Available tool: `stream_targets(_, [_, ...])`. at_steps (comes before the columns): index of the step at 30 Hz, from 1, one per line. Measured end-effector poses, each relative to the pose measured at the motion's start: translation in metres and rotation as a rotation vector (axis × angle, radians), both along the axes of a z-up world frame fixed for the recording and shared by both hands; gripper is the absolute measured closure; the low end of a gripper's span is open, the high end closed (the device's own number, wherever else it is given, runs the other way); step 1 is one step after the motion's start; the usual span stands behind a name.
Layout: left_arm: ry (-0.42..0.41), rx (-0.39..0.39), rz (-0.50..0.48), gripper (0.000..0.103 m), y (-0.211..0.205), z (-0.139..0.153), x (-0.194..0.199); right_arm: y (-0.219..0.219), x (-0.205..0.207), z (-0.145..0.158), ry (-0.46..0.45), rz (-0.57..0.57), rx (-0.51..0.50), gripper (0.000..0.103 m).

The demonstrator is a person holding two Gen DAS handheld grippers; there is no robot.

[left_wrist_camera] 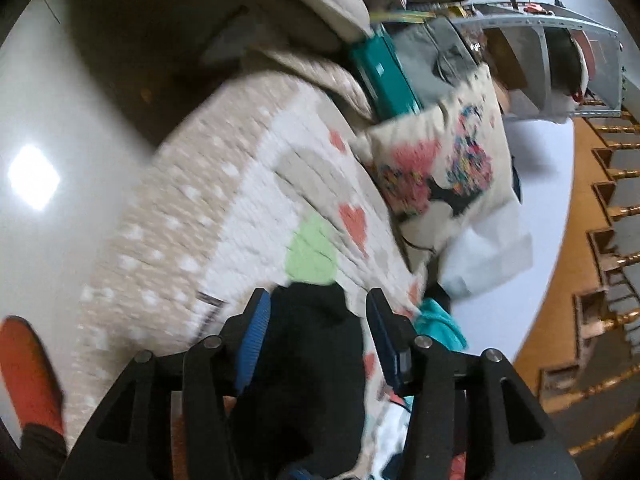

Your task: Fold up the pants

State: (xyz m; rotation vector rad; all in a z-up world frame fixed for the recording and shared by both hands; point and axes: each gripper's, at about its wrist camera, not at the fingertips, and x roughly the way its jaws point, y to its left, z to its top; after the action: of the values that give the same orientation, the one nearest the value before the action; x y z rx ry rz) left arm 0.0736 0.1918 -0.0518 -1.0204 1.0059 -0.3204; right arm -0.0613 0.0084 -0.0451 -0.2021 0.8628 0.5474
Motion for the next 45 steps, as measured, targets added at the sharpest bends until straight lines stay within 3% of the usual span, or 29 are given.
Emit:
stream_targets(6, [0.004,0.208,-0.127,0.052,-0.025,0.013,-0.02,-0.026,-0.029,0.015,0.013,0.027,0.04,0.036])
stream_targets(11, [0.042,0.283,-0.252,0.051,-0.052,0.002,-0.025,-0.092,-0.028,0.033,-0.002,-0.139,0.104,0.036])
stream_targets(14, [0.073,0.332,-0.279,0.048,-0.064,-0.009,-0.024,-0.124,0.005,0.042,-0.002,-0.253,0.149,0.036])
stream_targets(20, [0.106,0.343,-0.32,0.046,-0.077,-0.023,-0.023,-0.128,0.09,0.035,0.067,-0.302,0.161,0.036])
stream_targets(22, [0.091,0.376,-0.332,0.055,-0.08,-0.021,-0.024,-0.124,0.116,0.027,0.111,-0.315,0.17,0.036])
stream_targets(23, [0.076,0.388,-0.346,0.071,-0.082,-0.018,-0.024,-0.122,0.132,0.021,0.145,-0.32,0.186,0.036])
stream_targets(25, [0.055,0.411,-0.365,0.078,-0.086,-0.011,-0.025,-0.116,0.152,0.009,0.229,-0.309,0.209,0.036])
stream_targets(26, [0.045,0.433,-0.372,0.08,-0.088,-0.008,-0.025,-0.113,0.156,0.005,0.251,-0.3,0.21,0.045])
stream_targets(27, [0.037,0.449,-0.377,0.081,-0.091,-0.006,-0.024,-0.11,0.159,0.003,0.266,-0.283,0.205,0.077])
stream_targets(28, [0.032,0.457,-0.38,0.081,-0.093,-0.004,-0.023,-0.108,0.16,0.002,0.267,-0.284,0.175,0.088])
stream_targets(30, [0.016,0.461,-0.386,0.082,-0.097,0.001,-0.02,-0.111,0.16,0.004,0.254,-0.282,0.155,0.098])
stream_targets(35, [-0.055,0.456,-0.368,0.082,-0.109,0.013,-0.002,-0.144,0.164,0.014,0.212,-0.36,0.234,0.099])
stream_targets(38, [-0.04,0.464,-0.355,0.081,-0.115,0.008,0.011,-0.158,0.17,0.005,0.219,-0.42,0.229,0.099])
stream_targets(41, [0.091,0.497,-0.315,0.066,-0.109,-0.018,0.019,-0.165,0.173,-0.007,0.22,-0.475,0.203,0.099])
stream_targets(44, [0.142,0.393,-0.262,0.056,-0.088,-0.029,0.022,-0.169,0.172,-0.016,0.252,-0.499,0.176,0.098])
stream_targets(45, [0.153,0.391,-0.24,0.049,-0.082,-0.029,0.021,-0.173,0.17,-0.016,0.257,-0.512,0.19,0.096])
